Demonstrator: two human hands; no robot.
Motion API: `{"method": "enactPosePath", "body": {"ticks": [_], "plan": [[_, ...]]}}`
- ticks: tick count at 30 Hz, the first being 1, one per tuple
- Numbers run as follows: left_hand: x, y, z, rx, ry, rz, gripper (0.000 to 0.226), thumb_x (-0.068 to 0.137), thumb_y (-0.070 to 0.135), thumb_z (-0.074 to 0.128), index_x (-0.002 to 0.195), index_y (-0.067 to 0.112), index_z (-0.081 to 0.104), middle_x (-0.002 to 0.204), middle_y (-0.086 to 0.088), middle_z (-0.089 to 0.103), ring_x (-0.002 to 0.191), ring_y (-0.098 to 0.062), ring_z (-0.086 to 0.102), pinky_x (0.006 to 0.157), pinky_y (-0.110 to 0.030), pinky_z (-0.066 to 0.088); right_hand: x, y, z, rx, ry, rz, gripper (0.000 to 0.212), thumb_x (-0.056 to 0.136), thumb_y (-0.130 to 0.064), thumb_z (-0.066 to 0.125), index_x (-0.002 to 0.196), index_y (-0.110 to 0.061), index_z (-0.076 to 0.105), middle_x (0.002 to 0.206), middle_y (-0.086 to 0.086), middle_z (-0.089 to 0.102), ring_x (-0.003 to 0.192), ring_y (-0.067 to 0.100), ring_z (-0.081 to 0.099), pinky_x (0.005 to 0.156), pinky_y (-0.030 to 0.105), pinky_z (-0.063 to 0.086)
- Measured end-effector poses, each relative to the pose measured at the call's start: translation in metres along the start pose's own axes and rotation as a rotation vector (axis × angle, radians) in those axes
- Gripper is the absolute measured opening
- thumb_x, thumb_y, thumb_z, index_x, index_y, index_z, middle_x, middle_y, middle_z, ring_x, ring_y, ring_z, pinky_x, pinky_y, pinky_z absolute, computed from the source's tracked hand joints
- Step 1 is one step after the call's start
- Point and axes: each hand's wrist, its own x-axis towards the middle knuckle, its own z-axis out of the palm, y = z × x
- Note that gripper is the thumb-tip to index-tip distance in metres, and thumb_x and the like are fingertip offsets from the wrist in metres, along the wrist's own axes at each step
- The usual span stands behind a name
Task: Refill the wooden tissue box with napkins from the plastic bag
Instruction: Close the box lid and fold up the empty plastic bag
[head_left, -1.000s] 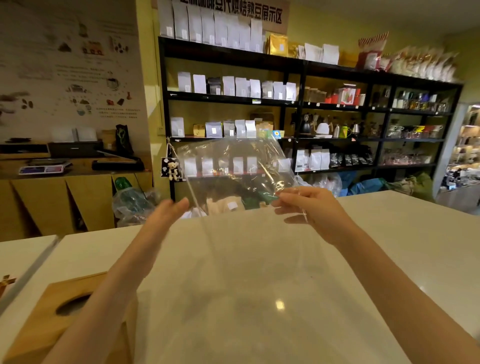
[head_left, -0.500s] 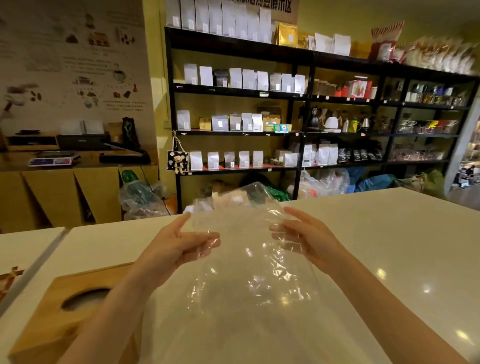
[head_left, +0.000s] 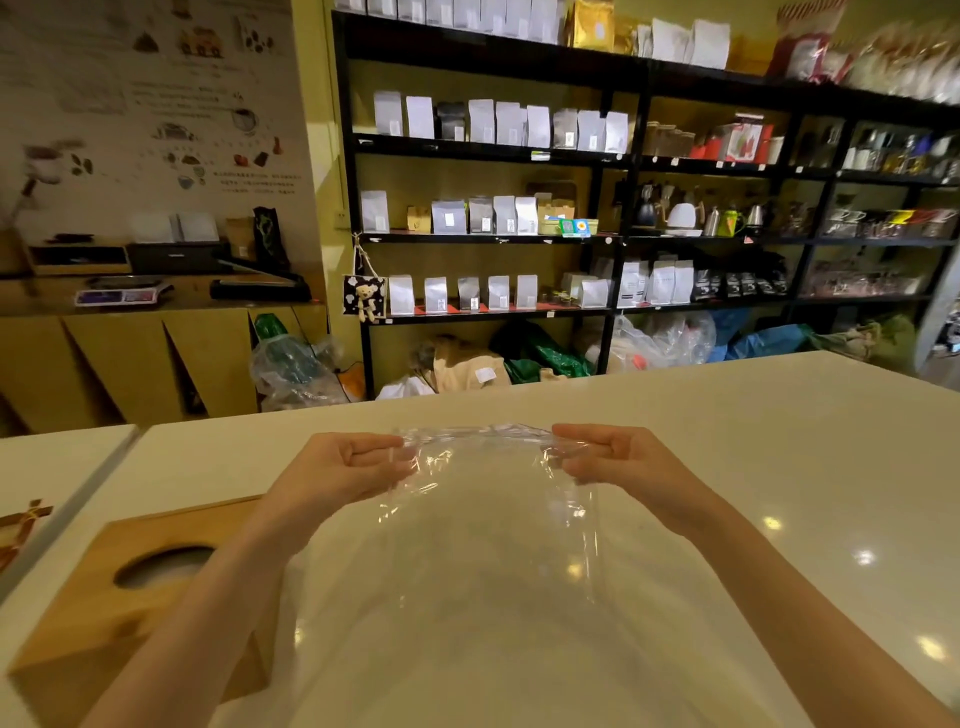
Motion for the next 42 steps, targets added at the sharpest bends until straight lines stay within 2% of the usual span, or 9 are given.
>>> {"method": "enactPosePath", "body": {"ticks": [6, 12, 16, 19, 25, 29, 35, 39, 42], "plan": [[-0.011, -0.008, 0.012, 0.051, 0.135, 0.000, 0.026, 0.071, 0.009, 0.074, 0.095, 0.016, 0.071, 0.086, 0.003, 0.077, 0.086, -0.011, 0.072, 0.079, -0.018, 0.055, -0.001, 0.008, -0.003, -0.061, -0.023, -0.010, 0.039, 0.077, -0.009, 0.070, 0.113, -0.022, 0.063, 0.099, -0.015, 0.073, 0.096, 0.001, 0.067, 0.081, 0.013, 0.051], [-0.038, 0.000, 0.011, 0.334, 0.355, 0.067, 0.014, 0.068, 0.018, 0.078, 0.075, 0.025, 0.068, 0.076, 0.001, 0.073, 0.077, -0.007, 0.067, 0.068, -0.018, 0.048, -0.018, -0.001, 0.010, -0.214, 0.167, -0.119, 0.012, 0.072, -0.012, 0.076, 0.078, -0.022, 0.075, 0.068, -0.016, 0.071, 0.068, -0.004, 0.065, 0.064, 0.007, 0.044], [-0.073, 0.018, 0.006, 0.451, 0.389, 0.126, 0.009, 0.074, 0.020, 0.073, 0.082, 0.018, 0.070, 0.074, 0.004, 0.067, 0.075, -0.007, 0.060, 0.062, -0.016, 0.043, -0.043, -0.024, 0.020, -0.401, 0.178, -0.233, 0.015, 0.072, -0.019, 0.076, 0.068, -0.032, 0.069, 0.097, -0.002, 0.062, 0.092, 0.010, 0.057, 0.078, 0.018, 0.040], [-0.116, 0.030, 0.001, 0.502, 0.336, 0.137, 0.003, 0.074, 0.023, 0.071, 0.076, 0.022, 0.068, 0.085, 0.001, 0.060, 0.082, -0.014, 0.053, 0.061, -0.019, 0.039, -0.077, -0.048, 0.027, -0.207, 0.069, -0.198, 0.008, 0.082, -0.014, 0.065, 0.078, -0.019, 0.070, 0.109, -0.003, 0.064, 0.100, 0.014, 0.062, 0.090, 0.026, 0.045], [-0.231, 0.011, -0.006, 0.080, -0.251, -0.075, 0.003, 0.069, 0.022, 0.070, 0.071, 0.020, 0.071, 0.085, -0.003, 0.074, 0.083, -0.015, 0.069, 0.068, -0.020, 0.056, -0.161, -0.076, 0.063, 0.009, -0.035, -0.191, 0.010, 0.088, -0.010, 0.056, 0.082, -0.010, 0.064, 0.074, 0.010, 0.072, 0.061, 0.024, 0.069, 0.052, 0.028, 0.054], [-0.300, -0.024, 0.001, -0.019, -0.549, -0.129, 0.033, 0.069, 0.025, 0.076, 0.101, 0.022, 0.070, 0.098, -0.004, 0.075, 0.094, -0.015, 0.069, 0.077, -0.018, 0.053, -0.212, -0.070, 0.097, 0.098, -0.138, -0.079, 0.007, 0.080, -0.013, 0.062, 0.078, -0.013, 0.068, 0.065, 0.001, 0.071, 0.055, 0.017, 0.062, 0.050, 0.025, 0.049], [-0.358, -0.093, 0.022, -0.286, -0.555, -0.329, 0.043, 0.049, 0.042, 0.085, 0.078, 0.012, 0.075, 0.075, -0.003, 0.074, 0.071, -0.011, 0.069, 0.065, -0.019, 0.056, -0.265, -0.029, 0.143, 0.189, -0.209, 0.298, 0.015, 0.081, -0.032, 0.059, 0.085, -0.024, 0.070, 0.074, -0.014, 0.072, 0.070, 0.003, 0.064, 0.075, 0.022, 0.053], [-0.382, -0.146, 0.042, -0.475, -0.430, -0.534, 0.022, 0.059, 0.028, 0.079, 0.074, 0.012, 0.075, 0.072, -0.002, 0.074, 0.065, -0.010, 0.069, 0.066, -0.024, 0.060, -0.294, 0.029, 0.182, 0.918, -0.107, 0.566, 0.031, 0.081, -0.037, 0.055, 0.076, -0.014, 0.074, 0.078, 0.005, 0.074, 0.071, 0.020, 0.071, 0.066, 0.031, 0.059], [-0.397, -0.195, 0.064, -0.534, -0.267, -0.653, 0.010, 0.074, 0.016, 0.067, 0.078, 0.008, 0.071, 0.067, 0.000, 0.072, 0.059, -0.009, 0.068, 0.060, -0.022, 0.059, -0.319, 0.086, 0.217, 1.121, -0.018, 0.716, 0.063, 0.094, -0.048, 0.029, 0.079, -0.008, 0.076, 0.081, 0.011, 0.075, 0.074, 0.024, 0.072, 0.065, 0.035, 0.060]]}}
